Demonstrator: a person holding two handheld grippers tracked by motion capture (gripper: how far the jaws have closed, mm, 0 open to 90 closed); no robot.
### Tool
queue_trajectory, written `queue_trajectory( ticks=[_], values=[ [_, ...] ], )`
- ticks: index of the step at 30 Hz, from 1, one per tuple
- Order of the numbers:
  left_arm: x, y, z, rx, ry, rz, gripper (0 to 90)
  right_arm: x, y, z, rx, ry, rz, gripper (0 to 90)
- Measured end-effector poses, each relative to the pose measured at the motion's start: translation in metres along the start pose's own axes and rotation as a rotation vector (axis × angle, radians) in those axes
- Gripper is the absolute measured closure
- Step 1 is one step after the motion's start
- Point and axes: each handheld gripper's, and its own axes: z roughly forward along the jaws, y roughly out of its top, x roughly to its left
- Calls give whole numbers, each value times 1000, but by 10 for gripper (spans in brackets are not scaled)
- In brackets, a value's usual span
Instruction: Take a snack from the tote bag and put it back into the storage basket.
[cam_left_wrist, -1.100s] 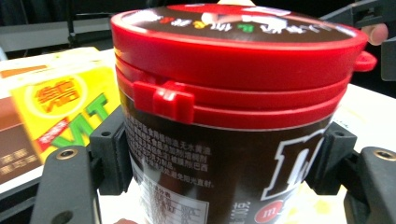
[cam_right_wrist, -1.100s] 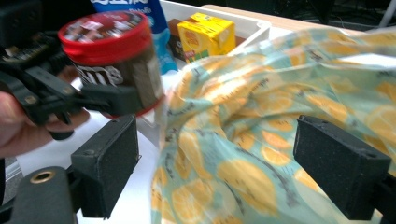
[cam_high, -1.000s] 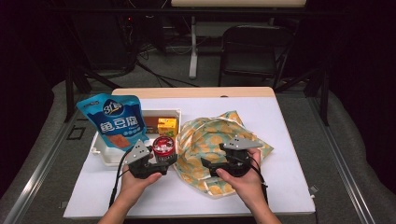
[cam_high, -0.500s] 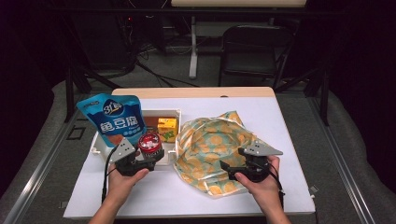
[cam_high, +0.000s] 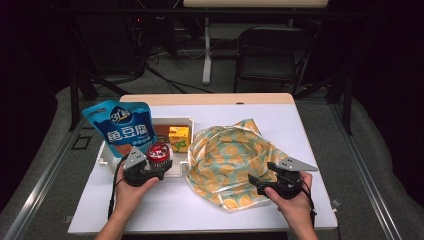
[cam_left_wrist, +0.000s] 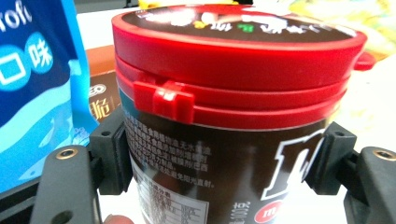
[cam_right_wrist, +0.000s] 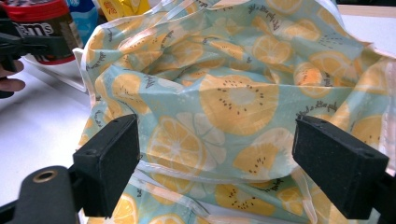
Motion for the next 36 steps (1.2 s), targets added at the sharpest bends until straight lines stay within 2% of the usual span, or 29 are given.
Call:
queue_trajectory(
  ticks=[2, 6, 7, 8, 18, 22, 26, 32, 34, 35, 36],
  values=[
    [2, -1, 5, 22, 22, -9, 261, 0, 0, 1, 11, 0, -7, 145],
    [5, -4, 15, 61, 28, -30, 261, 0, -2, 2, 12, 0, -10, 145],
    [6, -5, 18, 58, 16, -39, 261, 0, -2, 2, 11, 0, -8, 145],
    [6, -5, 20, 76, 5, -41, 261, -1, -2, 2, 16, -1, -12, 145],
    [10, -8, 35, 163, -24, -57, 260, 1, -4, 4, 24, -4, -12, 145],
    [9, -8, 38, 181, -5, -59, 259, 1, -4, 4, 20, -6, -10, 146],
    [10, -8, 38, 188, -9, -65, 257, 4, -3, 5, 24, -6, -20, 146],
    [6, -8, 37, 190, 26, -38, 246, 3, -4, 6, 35, -6, -18, 146],
    [5, -8, 36, 199, 31, -48, 179, 2, -5, 6, 34, -5, -19, 146],
    [5, -8, 34, 210, 44, -45, 144, 2, -5, 6, 35, -7, -21, 146],
    [3, -7, 32, 214, 69, -44, 150, 2, -6, 7, 32, -4, -16, 146]
  ],
)
